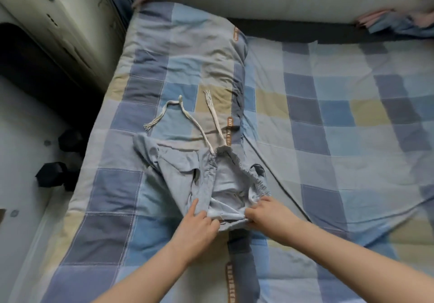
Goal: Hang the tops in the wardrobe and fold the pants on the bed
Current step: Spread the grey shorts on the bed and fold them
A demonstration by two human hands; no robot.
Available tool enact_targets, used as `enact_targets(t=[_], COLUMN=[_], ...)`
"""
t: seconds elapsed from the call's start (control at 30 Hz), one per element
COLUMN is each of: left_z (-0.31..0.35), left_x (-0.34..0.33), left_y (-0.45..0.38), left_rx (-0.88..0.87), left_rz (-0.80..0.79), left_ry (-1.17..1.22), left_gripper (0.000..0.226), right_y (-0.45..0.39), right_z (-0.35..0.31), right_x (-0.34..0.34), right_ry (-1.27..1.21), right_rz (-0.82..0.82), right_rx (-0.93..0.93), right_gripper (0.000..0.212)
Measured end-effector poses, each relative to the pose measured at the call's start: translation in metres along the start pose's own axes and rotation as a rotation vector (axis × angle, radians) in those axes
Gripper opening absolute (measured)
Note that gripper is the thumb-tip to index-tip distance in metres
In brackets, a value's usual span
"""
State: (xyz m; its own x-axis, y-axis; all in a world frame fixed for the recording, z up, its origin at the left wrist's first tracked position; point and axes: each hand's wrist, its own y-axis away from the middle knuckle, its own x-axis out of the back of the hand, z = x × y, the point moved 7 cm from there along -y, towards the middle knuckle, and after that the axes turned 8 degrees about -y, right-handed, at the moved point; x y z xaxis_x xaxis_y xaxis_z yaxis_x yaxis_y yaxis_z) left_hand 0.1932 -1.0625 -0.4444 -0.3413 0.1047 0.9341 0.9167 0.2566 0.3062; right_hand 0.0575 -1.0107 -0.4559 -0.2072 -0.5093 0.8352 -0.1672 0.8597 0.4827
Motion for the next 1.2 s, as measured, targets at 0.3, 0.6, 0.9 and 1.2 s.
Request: enact_targets(t=[0.3,0.6,0.9,1.2], left_z=[-0.023,-0.041,0.025,0.141], left_x=[0.204,0.365,0.476,0.495], left_y=[0.096,0.131,0.147,0.123], left_rx=[0.089,-0.013,-0.387,-0.553], left_rz=[0.191,0.331,0.109,-0.493], left_ry=[0.088,0.522,1.045,1.435], left_gripper=[0.032,0.038,0.033,0.043], right_y=[0.144,0.262,0.389,0.511], right_z=[-0.106,-0.160,-0.175,-0.162], right_x=[0.128,0.263,0.319,0.314], right_ry=[-0.151,-0.842,-1.059,-0.793], right_rz=[0.100,0.654,1.166,1.057], right_rx=[-0.002,-0.169,-0.188,-0.031], right_gripper=[0.026,0.036,0.038,0.009])
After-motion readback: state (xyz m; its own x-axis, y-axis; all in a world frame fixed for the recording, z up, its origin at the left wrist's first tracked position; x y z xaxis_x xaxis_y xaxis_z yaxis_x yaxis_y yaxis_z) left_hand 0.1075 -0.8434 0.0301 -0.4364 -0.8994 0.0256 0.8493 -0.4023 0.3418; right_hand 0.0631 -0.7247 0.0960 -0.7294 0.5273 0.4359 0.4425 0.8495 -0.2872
